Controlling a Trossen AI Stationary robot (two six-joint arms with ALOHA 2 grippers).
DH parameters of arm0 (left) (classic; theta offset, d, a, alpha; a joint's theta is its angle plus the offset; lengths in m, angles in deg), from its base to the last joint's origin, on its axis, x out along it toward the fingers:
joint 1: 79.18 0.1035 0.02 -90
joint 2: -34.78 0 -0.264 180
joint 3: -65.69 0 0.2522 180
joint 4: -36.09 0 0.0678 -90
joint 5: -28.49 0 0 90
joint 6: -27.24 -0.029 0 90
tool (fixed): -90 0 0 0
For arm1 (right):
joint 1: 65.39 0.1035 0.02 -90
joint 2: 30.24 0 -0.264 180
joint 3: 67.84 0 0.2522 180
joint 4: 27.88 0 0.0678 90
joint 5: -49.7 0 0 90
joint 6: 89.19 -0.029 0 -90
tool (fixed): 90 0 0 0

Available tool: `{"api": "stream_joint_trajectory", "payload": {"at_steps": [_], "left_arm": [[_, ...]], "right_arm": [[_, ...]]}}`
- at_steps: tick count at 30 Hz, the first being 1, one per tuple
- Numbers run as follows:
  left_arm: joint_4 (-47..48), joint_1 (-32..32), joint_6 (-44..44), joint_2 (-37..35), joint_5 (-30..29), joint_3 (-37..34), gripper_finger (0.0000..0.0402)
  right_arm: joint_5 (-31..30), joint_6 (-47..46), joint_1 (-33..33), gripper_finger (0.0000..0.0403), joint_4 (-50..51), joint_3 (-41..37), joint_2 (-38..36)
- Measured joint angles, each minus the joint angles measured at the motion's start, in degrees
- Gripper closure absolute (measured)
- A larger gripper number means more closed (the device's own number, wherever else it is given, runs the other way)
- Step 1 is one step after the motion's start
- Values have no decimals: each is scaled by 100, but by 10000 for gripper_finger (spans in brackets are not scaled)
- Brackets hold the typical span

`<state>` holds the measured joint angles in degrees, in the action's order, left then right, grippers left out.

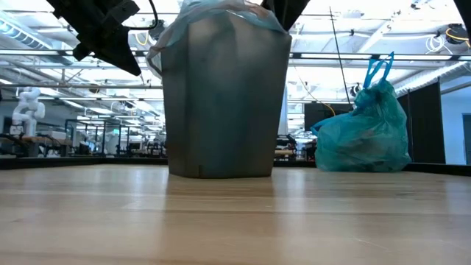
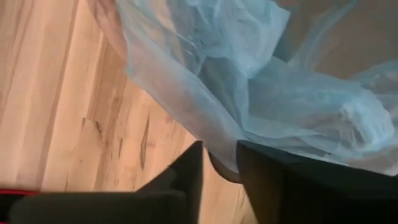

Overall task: Place trash/remove bag and relplace
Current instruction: Insert the blue trash bag into the black trash bin

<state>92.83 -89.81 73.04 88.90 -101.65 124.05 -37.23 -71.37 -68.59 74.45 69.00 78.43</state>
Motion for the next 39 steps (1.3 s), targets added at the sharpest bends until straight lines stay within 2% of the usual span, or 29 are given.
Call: {"api": "stream_joint_trajectory", "payload": {"at_steps": [6,10,13,18,19,22,26,39], "left_arm": [[0,-1,0,-1,0,0,402],[-9,0,0,0,0,0,402],[-19,0,0,1,-1,0,402],[-24,0,0,1,-2,0,402],[-24,0,0,1,-2,0,402],[-24,-2,0,1,-2,0,402],[-28,0,2,1,-8,0,402],[-48,-2,3,0,-42,0,402]], "right_arm": [[-18,-63,18,234,-4,0,0],[-15,-95,-109,218,-3,0,15],[-27,-153,-176,253,0,0,33],[-146,-120,-174,373,3,0,33],[-150,-86,-169,387,5,0,33],[-258,-91,-90,393,61,0,33],[-730,-270,59,401,143,0,-16],[-797,-1014,304,403,-90,-181,-316]]}}
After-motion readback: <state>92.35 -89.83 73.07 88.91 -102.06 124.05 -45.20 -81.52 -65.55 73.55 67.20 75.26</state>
